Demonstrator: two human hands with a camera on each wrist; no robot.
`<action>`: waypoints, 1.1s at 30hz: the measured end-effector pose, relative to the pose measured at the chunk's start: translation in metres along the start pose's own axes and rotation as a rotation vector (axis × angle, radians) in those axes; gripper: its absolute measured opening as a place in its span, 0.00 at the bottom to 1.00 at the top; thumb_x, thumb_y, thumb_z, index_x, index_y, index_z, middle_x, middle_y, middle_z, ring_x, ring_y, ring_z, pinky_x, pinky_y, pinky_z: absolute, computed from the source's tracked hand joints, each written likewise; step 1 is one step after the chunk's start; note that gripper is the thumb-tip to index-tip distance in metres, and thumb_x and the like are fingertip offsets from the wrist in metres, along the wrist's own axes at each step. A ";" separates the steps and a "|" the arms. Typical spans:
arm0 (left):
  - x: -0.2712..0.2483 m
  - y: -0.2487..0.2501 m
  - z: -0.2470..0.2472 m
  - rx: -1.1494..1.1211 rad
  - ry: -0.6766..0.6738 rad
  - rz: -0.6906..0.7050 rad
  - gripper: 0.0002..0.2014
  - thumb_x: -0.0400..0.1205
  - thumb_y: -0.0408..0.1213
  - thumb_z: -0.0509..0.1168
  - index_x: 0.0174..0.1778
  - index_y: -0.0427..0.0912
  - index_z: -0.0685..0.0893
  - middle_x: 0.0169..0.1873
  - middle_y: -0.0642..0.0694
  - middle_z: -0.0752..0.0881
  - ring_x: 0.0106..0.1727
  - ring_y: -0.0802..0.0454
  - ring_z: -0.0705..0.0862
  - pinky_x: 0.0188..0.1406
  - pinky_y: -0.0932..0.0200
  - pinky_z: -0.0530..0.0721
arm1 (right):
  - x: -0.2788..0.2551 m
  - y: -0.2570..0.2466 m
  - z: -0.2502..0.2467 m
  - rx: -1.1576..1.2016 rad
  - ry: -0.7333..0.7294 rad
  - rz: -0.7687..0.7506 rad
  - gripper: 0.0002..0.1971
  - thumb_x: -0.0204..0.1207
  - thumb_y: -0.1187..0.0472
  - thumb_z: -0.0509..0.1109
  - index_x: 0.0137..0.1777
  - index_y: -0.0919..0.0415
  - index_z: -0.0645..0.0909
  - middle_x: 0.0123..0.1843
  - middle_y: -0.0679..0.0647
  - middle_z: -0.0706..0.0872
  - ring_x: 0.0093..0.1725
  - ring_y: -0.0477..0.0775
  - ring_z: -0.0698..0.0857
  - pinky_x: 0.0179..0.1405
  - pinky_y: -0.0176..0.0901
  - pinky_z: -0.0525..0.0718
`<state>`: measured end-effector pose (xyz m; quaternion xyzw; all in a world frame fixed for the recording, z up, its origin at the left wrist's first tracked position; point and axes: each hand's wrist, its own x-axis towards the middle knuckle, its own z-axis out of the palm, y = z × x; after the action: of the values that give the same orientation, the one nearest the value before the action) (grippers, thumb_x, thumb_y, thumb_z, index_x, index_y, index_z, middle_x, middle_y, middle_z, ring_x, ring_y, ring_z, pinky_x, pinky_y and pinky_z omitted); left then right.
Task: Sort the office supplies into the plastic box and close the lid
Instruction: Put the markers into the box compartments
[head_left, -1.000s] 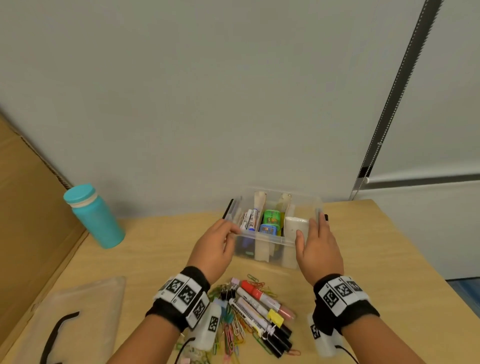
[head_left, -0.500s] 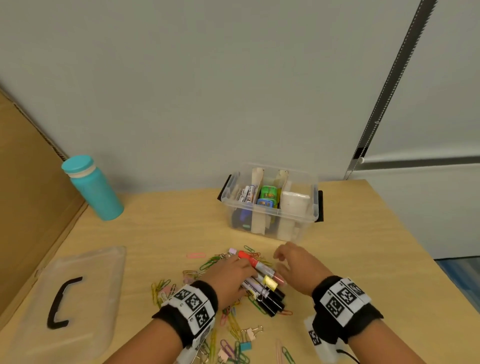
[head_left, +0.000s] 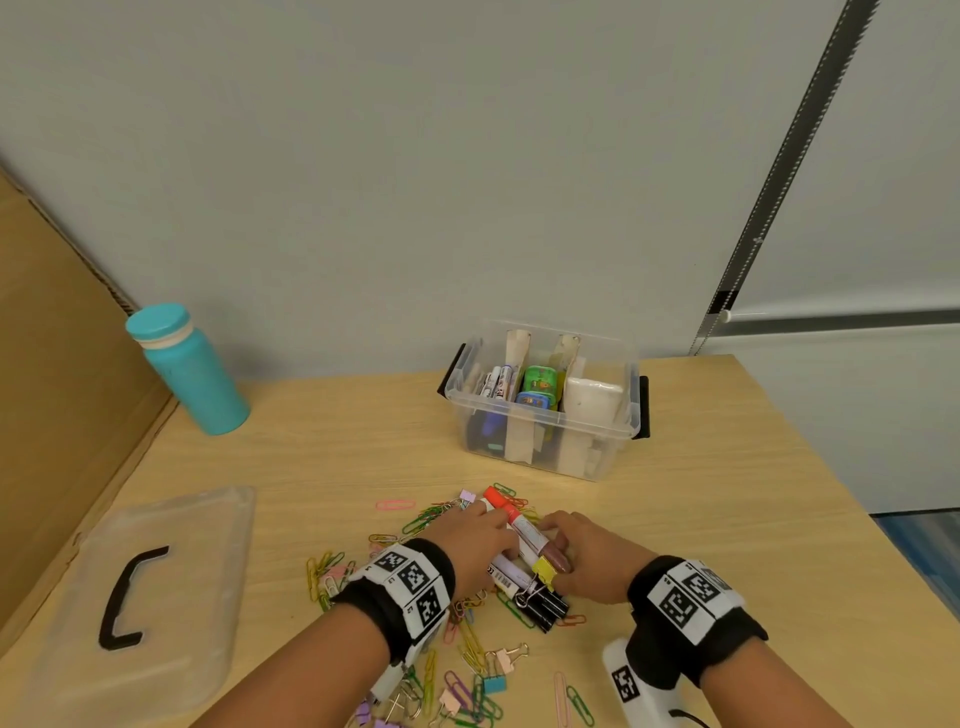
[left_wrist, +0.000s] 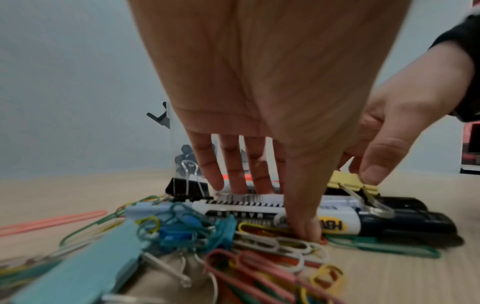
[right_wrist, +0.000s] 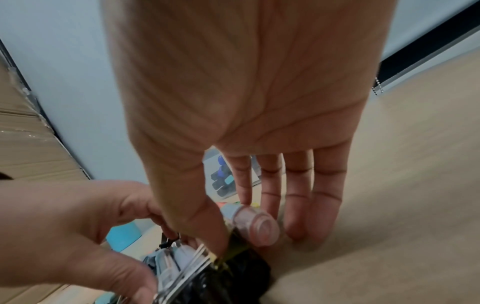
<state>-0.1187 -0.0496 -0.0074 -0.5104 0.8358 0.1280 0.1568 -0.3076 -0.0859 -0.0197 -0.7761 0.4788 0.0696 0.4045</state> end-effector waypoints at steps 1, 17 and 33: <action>0.001 0.000 -0.001 0.002 -0.006 -0.001 0.19 0.79 0.38 0.66 0.66 0.47 0.75 0.67 0.45 0.73 0.69 0.43 0.69 0.64 0.45 0.71 | 0.000 0.000 0.000 0.007 0.000 -0.001 0.36 0.71 0.60 0.73 0.77 0.51 0.60 0.61 0.51 0.71 0.49 0.46 0.78 0.47 0.35 0.75; -0.009 -0.006 -0.001 0.154 -0.018 -0.007 0.15 0.83 0.34 0.58 0.67 0.44 0.76 0.63 0.43 0.78 0.66 0.41 0.75 0.68 0.45 0.67 | 0.002 0.002 0.000 0.119 0.034 0.011 0.18 0.79 0.54 0.66 0.67 0.54 0.69 0.54 0.51 0.78 0.44 0.44 0.78 0.44 0.35 0.78; -0.056 -0.048 0.009 0.107 0.141 -0.221 0.17 0.85 0.33 0.56 0.70 0.48 0.70 0.67 0.47 0.73 0.66 0.45 0.72 0.63 0.52 0.67 | 0.010 -0.016 0.020 -0.206 0.067 0.137 0.22 0.78 0.59 0.65 0.68 0.62 0.64 0.66 0.60 0.73 0.54 0.58 0.80 0.46 0.43 0.73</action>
<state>-0.0509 -0.0219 0.0033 -0.5980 0.7890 0.0291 0.1378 -0.2840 -0.0755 -0.0287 -0.7808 0.5344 0.1199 0.3006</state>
